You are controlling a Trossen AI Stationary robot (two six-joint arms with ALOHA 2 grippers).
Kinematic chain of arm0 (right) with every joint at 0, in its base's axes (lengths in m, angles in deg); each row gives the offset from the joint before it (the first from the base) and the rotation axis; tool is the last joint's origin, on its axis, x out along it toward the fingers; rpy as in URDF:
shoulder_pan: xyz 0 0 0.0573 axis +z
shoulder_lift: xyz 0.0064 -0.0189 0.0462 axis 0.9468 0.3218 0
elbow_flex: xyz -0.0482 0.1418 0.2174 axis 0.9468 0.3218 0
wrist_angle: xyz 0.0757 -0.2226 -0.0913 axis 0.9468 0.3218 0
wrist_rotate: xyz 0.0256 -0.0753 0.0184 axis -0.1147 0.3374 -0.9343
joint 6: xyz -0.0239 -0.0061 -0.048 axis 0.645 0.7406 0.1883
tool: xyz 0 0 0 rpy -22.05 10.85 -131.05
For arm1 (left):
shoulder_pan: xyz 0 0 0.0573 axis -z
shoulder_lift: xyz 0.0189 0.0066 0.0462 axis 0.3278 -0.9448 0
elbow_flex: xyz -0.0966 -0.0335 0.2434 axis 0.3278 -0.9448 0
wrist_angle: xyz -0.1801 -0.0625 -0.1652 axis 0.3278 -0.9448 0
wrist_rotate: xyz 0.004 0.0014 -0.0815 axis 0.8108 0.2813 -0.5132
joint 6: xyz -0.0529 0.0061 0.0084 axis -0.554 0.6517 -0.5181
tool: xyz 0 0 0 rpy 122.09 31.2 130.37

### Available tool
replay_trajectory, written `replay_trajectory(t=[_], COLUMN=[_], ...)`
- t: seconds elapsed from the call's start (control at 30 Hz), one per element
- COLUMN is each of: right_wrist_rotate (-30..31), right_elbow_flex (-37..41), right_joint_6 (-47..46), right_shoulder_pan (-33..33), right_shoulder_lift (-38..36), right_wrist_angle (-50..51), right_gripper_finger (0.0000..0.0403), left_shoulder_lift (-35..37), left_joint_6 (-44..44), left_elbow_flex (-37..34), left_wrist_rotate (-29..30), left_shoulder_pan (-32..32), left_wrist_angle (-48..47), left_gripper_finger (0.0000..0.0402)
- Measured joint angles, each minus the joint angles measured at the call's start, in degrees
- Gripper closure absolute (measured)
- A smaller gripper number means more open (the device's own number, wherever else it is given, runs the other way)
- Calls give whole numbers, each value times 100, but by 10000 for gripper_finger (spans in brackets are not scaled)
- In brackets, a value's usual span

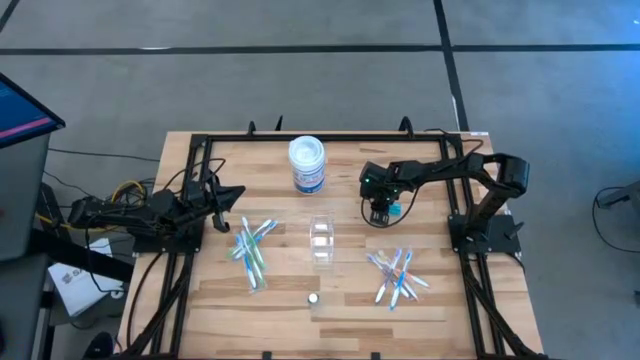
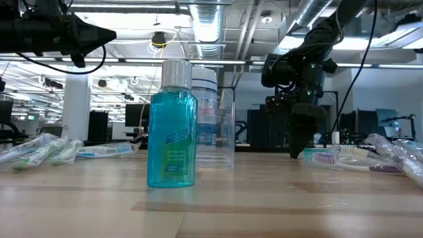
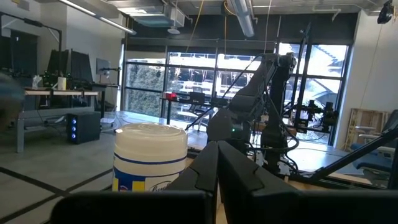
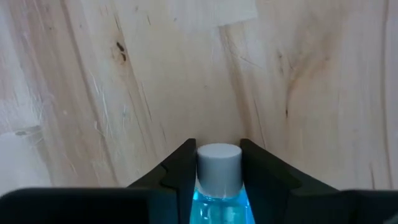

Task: Pick & Place toothbrushing station
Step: Put the top blue mouthwash into the Transparent organizer

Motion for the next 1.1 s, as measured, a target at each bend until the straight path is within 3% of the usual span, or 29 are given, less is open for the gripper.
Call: replay_trajectory(t=[0.2, 0.53, 1.1], right_wrist_rotate=[2, -51, -227], right_elbow_flex=[2, -159, -216], right_joint_6=[0, -98, -266], right_shoulder_pan=[0, 120, 917], right_shoulder_lift=[-4, -29, -1053], right_wrist_angle=[2, 56, -1409], right_gripper_finger=[316, 317, 317], left_shoulder_lift=[0, 0, -99], left_joint_6=[0, 0, 1], left_elbow_flex=[0, 1, 2], left_wrist_rotate=[0, 0, 1], left_shoulder_pan=[2, 1, 2], left_wrist_angle=[0, 0, 9], left_gripper_finger=[400, 400, 400])
